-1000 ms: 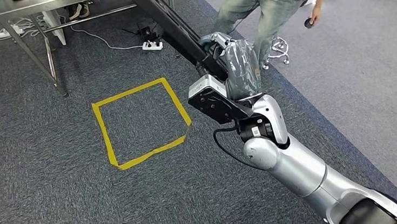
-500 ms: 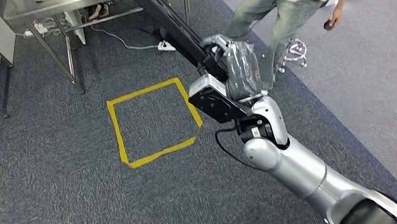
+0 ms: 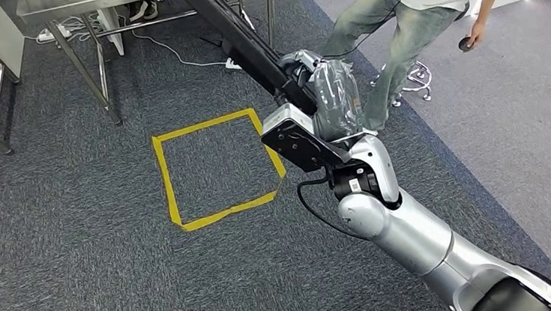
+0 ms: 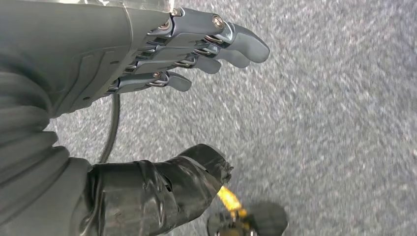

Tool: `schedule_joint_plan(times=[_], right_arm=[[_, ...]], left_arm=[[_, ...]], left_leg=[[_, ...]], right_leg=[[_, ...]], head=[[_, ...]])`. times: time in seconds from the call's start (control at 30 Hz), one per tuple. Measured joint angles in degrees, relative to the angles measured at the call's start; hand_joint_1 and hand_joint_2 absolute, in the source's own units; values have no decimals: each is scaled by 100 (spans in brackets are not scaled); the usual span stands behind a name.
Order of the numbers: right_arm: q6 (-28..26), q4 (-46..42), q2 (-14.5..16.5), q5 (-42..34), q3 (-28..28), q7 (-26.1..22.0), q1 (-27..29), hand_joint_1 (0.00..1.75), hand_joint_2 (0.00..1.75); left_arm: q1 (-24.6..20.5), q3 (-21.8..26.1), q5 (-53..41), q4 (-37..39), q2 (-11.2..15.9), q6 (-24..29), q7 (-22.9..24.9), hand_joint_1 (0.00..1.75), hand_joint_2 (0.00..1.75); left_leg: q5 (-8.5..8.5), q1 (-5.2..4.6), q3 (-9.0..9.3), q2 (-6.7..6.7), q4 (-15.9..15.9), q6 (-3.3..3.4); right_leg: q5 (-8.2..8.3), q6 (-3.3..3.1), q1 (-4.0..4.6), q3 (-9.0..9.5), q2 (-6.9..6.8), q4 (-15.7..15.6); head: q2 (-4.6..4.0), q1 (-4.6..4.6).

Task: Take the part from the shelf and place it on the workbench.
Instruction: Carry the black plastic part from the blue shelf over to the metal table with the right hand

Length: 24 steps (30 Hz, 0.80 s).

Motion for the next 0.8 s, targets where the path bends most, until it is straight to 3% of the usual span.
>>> schedule_joint_plan(times=[0.07,0.1,0.13,0.17,0.23,0.3,0.4,0.47,0.57,0.63,0.67,0.73,0.8], right_arm=[[1,2,-3,1,0,2,14,175,175],[1,3,-5,1,0,6,28,175,175],[1,4,-9,2,0,13,40,175,175],[1,4,-12,4,0,19,48,175,175],[0,4,-15,11,0,26,46,175,175],[1,2,-15,20,0,27,33,175,175],[13,1,-21,25,0,32,23,175,175],[67,2,-23,8,0,39,11,175,175],[236,4,-22,-57,0,81,-30,175,175],[325,13,-22,-95,1,146,-37,175,175],[348,22,-22,-110,2,198,-37,175,175],[361,44,-18,-155,2,319,-47,175,175],[333,78,-4,-231,2,431,-73,175,175]], left_arm=[[-2,0,1,0,5,0,-1,0,175],[0,0,1,0,7,2,-1,0,175],[2,0,-1,0,7,4,-1,0,175],[4,0,-2,0,7,5,-3,0,175],[4,0,-1,0,0,-16,-14,0,175],[1,0,15,0,-7,-95,-43,0,175],[7,0,63,0,-2,-248,-83,0,175],[9,0,85,0,11,-310,-87,0,175],[12,-1,89,0,16,-364,-86,0,175],[25,-2,89,0,17,-375,-86,0,175],[31,-2,89,0,21,-377,-86,0,175],[33,-2,90,0,30,-368,-86,0,175],[24,-2,96,0,36,-355,-81,0,175]], left_leg=[[-8,-11,6,-4,-1,33],[-13,-17,6,-10,3,40],[-17,-23,7,-21,11,43],[-24,-26,8,-34,24,43],[-42,-31,6,-61,54,26],[-50,-44,-18,-79,82,-16],[-34,-43,-47,-90,83,-99],[-143,-34,-118,-75,239,-161],[-576,3,-561,-43,1160,-261],[-659,20,-790,-31,1583,-295],[-558,24,-763,-23,1505,-300],[-213,30,-440,10,842,-292],[-43,10,-123,33,225,-246]], right_leg=[[-332,15,-2,-388,6,769],[-395,23,-1,-538,8,1042],[-349,23,0,-596,9,1118],[-201,14,1,-545,11,973],[200,-28,6,-213,25,244],[386,-65,25,61,44,-331],[415,-107,36,124,48,-482],[446,-161,15,158,35,-535],[450,-222,4,186,15,-564],[441,-227,5,186,8,-555],[434,-221,3,188,7,-548],[412,-191,-3,197,7,-532],[382,-138,17,193,9,-514]], head=[[0,6],[0,6],[0,7],[0,7],[0,9],[0,6],[0,10],[0,-1],[0,-32],[0,-33],[0,-33],[0,-33],[0,-26]])
